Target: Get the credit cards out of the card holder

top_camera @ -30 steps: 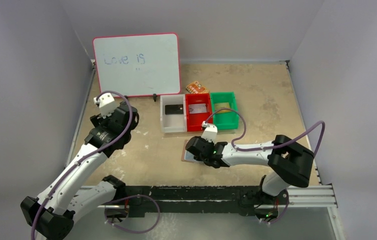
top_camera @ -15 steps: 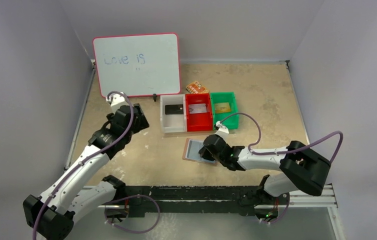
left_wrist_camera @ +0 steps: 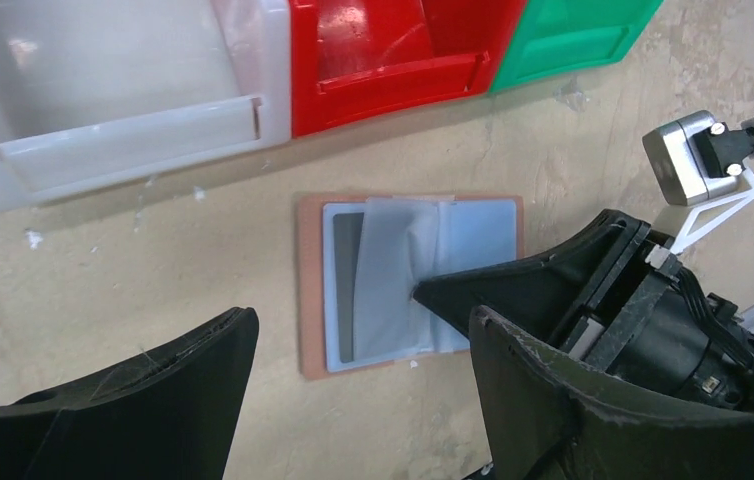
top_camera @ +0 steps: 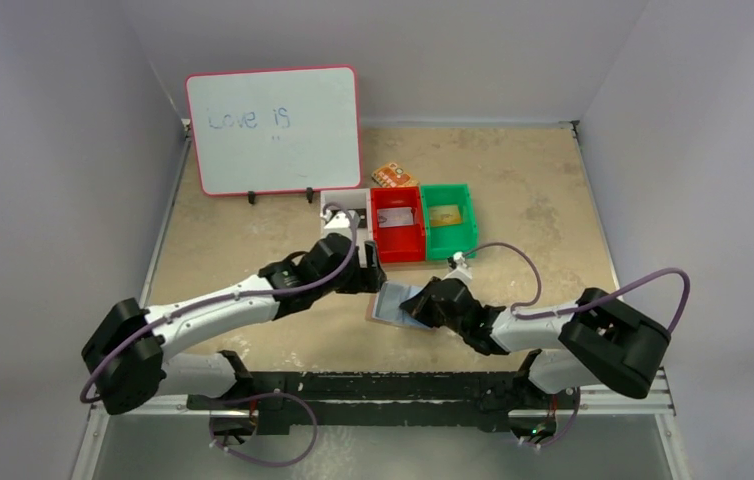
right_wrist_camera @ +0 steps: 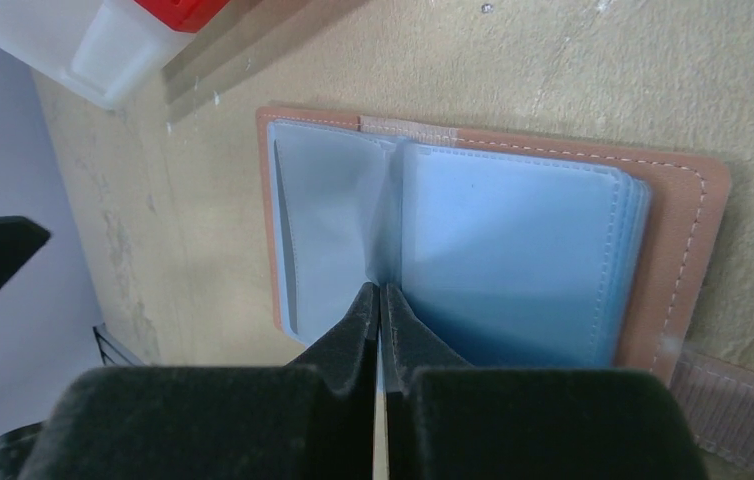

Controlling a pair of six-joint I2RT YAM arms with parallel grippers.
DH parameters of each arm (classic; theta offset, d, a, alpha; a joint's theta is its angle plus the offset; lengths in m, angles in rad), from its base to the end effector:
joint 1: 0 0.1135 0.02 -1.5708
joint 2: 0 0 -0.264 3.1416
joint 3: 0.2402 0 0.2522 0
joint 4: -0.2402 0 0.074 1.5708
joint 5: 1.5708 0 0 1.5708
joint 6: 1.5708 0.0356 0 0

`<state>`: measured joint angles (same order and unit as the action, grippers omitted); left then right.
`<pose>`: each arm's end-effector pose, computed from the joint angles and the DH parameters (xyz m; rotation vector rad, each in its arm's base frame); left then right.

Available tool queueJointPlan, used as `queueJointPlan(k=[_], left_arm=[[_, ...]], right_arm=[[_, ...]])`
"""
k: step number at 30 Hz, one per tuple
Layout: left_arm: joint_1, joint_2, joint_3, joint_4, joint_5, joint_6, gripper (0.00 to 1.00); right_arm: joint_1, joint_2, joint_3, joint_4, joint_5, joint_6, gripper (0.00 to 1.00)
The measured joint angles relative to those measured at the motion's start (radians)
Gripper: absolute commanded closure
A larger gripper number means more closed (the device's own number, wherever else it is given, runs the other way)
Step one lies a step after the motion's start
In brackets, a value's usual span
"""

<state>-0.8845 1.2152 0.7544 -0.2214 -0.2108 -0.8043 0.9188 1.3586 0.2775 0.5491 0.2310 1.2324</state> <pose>0.1697 -0.1954 0.2372 -0.0237 2.3232 -0.6627 0.1437 0.1749 0.1285 0.5019 2.2127 1.0141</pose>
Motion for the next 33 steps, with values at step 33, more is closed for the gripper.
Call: queueJointPlan(k=[33], left_arm=[[-0.1, 0.439, 0.06, 0.313, -0.021, -0.025, 0.29]], right_arm=[[-0.068, 0.066, -0.07, 0.199, -0.107, 0.062, 1.0]])
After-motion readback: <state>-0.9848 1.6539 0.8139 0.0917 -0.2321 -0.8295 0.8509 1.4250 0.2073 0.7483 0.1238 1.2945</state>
